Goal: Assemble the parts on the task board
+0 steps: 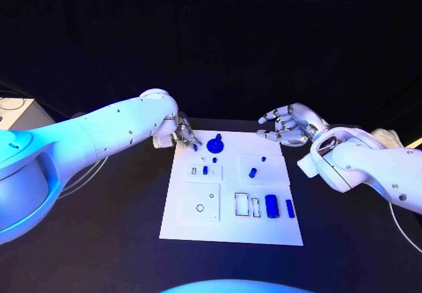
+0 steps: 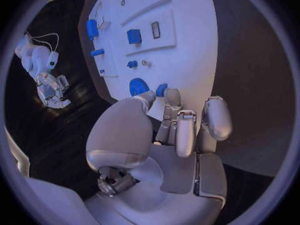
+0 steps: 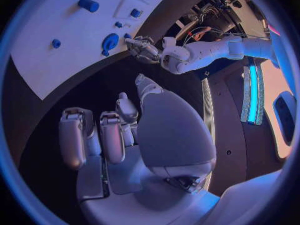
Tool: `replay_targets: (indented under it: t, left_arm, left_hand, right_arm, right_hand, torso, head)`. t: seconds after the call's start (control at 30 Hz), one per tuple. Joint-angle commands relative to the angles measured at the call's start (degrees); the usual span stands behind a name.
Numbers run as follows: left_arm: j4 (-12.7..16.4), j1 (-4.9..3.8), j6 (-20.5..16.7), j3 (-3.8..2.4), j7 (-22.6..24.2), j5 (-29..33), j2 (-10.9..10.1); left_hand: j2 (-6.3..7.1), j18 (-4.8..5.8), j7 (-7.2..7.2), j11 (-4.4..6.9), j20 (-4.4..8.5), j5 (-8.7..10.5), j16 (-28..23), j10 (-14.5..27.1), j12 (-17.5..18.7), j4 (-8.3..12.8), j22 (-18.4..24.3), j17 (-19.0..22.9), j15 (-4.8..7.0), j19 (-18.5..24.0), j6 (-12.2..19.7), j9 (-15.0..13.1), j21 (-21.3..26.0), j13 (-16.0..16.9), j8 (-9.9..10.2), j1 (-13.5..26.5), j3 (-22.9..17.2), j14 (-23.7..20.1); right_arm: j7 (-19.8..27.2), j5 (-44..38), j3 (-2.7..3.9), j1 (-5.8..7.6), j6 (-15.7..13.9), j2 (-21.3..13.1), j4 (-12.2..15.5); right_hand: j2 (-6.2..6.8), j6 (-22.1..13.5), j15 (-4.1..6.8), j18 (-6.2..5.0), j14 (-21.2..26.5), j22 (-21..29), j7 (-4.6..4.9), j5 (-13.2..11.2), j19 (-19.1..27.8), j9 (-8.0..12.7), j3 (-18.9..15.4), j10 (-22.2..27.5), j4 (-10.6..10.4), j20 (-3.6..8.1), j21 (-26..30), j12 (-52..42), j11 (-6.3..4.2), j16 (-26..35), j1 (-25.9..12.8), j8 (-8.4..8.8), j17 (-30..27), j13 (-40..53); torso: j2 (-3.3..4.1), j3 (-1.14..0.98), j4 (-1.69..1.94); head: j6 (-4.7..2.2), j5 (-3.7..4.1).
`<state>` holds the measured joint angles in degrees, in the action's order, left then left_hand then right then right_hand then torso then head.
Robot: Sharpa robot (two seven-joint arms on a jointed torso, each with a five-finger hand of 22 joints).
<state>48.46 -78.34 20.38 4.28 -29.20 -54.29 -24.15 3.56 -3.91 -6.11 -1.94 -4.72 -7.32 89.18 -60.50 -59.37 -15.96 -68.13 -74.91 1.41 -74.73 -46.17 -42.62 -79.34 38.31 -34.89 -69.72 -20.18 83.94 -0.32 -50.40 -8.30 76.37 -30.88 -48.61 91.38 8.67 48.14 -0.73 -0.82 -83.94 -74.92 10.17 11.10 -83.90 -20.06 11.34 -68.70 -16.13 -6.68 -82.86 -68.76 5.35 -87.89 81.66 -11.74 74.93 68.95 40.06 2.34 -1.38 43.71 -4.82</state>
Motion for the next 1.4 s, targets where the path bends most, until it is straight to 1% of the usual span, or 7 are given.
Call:
replay_targets:
  t: [0.03, 0.5, 0.77, 0.9, 1.23, 1.27, 1.4]
  left_arm:
    - [0.1, -0.01, 1.1, 0.0, 0.7, 1.0, 0.1]
    - [0.0, -0.02, 2.1, 0.04, 0.6, 1.1, 0.1]
    - [0.6, -0.01, 1.3, 0.06, 0.9, 3.1, -0.5]
    - [1.6, -0.01, 0.1, 0.07, 0.9, 5.0, -1.3]
    - [8.6, -0.09, -4.9, -0.12, 1.8, 8.1, -5.9]
    - [9.3, -0.1, -5.2, -0.13, 1.8, 8.2, -6.4]
    - [13.5, -0.14, -6.9, -0.19, 1.7, 8.1, -8.8]
  left_hand:
    - [-0.02, -1.02, 0.13, 0.04, -0.13, 0.1, -0.2, 0.4, -0.2, 0.1, 0.0, -13.2, -0.09, 0.0, -0.1, 0.1, 0.1, 0.0, 0.1, -0.6, -0.5, 5.1]
    - [0.34, -0.89, 0.71, 0.59, 0.27, 0.21, 0.0, -0.3, -0.6, 2.1, -0.8, -13.6, 0.38, -0.5, -0.6, 0.4, -0.2, 0.0, -0.7, -4.3, -7.3, 5.3]
    - [2.71, -0.62, 0.4, 0.83, 0.68, -0.69, 0.5, -2.0, -0.8, 8.8, -2.4, -14.4, 0.77, -1.5, -0.5, -0.4, -1.0, 0.3, -2.7, -5.3, -20.9, 5.7]
    - [4.29, -0.42, 0.6, 0.76, 0.57, -1.24, 0.6, -3.3, -1.2, 11.4, -3.3, -14.8, 0.64, -2.1, -0.6, -1.2, -1.6, 0.7, -3.7, -2.3, -26.1, 5.9]
    - [5.8, -0.05, 1.06, 1.24, 0.87, -5.14, 0.8, -5.7, -2.4, 13.9, -5.1, -15.1, 1.09, -3.4, -1.8, -1.8, -2.6, 2.4, -4.5, 0.7, -29.0, 6.1]
    - [5.92, 0.0, 1.22, 1.33, 0.97, -5.85, -1.3, -6.0, -2.5, 14.2, -5.3, -11.1, 1.26, -3.6, -2.0, -1.9, -2.7, 2.5, -4.6, 1.2, -29.2, 4.4]
    - [6.45, 0.2, 1.53, 1.73, 1.28, -7.51, -1.1, -7.3, -3.1, 14.9, -6.2, -11.6, 1.63, -4.3, -2.7, -2.0, -3.1, 3.5, -4.7, 2.0, -29.7, 4.7]
  right_arm:
    - [0.5, -0.1, 0.02, -0.02, 0.3, 0.0, 0.0]
    - [0.5, -0.1, 0.02, -0.02, 0.4, 0.0, 0.0]
    - [0.5, -0.1, 0.02, -0.02, 0.4, 0.1, -0.1]
    - [0.5, -0.1, 0.02, -0.02, 0.4, 0.0, -0.1]
    - [0.5, -0.1, 0.02, -0.02, 0.3, -0.2, -0.3]
    - [0.5, -0.1, 0.02, -0.02, 0.3, -0.2, -0.3]
    - [0.5, -0.1, 0.02, -0.02, 0.3, -0.3, -0.4]
  right_hand:
    - [-0.33, -0.4, -0.1, -0.98, -4.8, -10.1, -0.02, 0.2, -2.7, 0.1, 0.3, 0.4, -0.1, -0.01, 0.0, 0.2, -0.09, 0.3, -0.1, -0.27, 11.3, -0.1]
    - [-0.41, -0.4, -0.08, -0.99, -4.8, -10.0, -0.02, 0.4, -2.7, 0.1, 0.5, 0.2, -0.1, 0.01, 0.0, 0.2, -0.1, 0.4, -0.1, -0.32, 11.3, -0.1]
    - [-0.46, -0.4, -0.08, -0.99, -4.8, -10.0, -0.02, 0.5, -2.7, 0.1, 0.5, 0.2, -0.1, 0.02, 0.0, 0.2, -0.1, 0.4, -0.2, -0.34, 11.2, -0.1]
    - [-0.5, -0.4, -0.07, -1.01, -4.8, -10.0, -0.02, 0.6, -2.7, 0.1, 0.6, 0.2, -0.2, 0.03, 0.1, 0.3, -0.1, 0.4, -0.3, -0.37, 11.2, -0.2]
    - [-0.6, -0.5, -0.07, -1.01, -4.8, -10.0, -0.02, 1.0, -2.7, 0.2, 0.8, 0.2, -0.3, 0.05, 0.1, 0.3, -0.11, 0.5, -0.5, -0.42, 11.2, -0.3]
    - [-0.59, -0.5, -0.06, -1.01, -4.8, -10.0, -0.02, 1.1, -2.7, 0.2, 0.8, 0.2, -0.3, 0.05, 0.1, 0.3, -0.11, 0.5, -0.5, -0.44, 11.1, -0.3]
    - [-0.59, -0.5, -0.06, -1.01, -4.8, -10.0, -0.02, 1.1, -2.7, 0.2, 0.8, 0.2, -0.3, 0.05, 0.1, 0.3, -0.11, 0.5, -0.5, -0.44, 11.1, -0.3]
  torso:
    - [-0.01, -0.02, -0.04]
    - [-0.02, -0.05, -0.03]
    - [-0.03, -0.06, -0.06]
    - [-0.05, -0.06, 0.04]
    - [-0.23, -0.15, 0.26]
    - [-0.26, -0.16, 0.29]
    - [-0.38, -0.22, 0.44]
  head:
    - [0.02, -0.02]
    - [0.23, 0.02]
    - [0.35, 0.06]
    - [0.38, 0.12]
    - [0.4, -0.06]
    - [0.42, -0.04]
    - [0.51, -0.1]
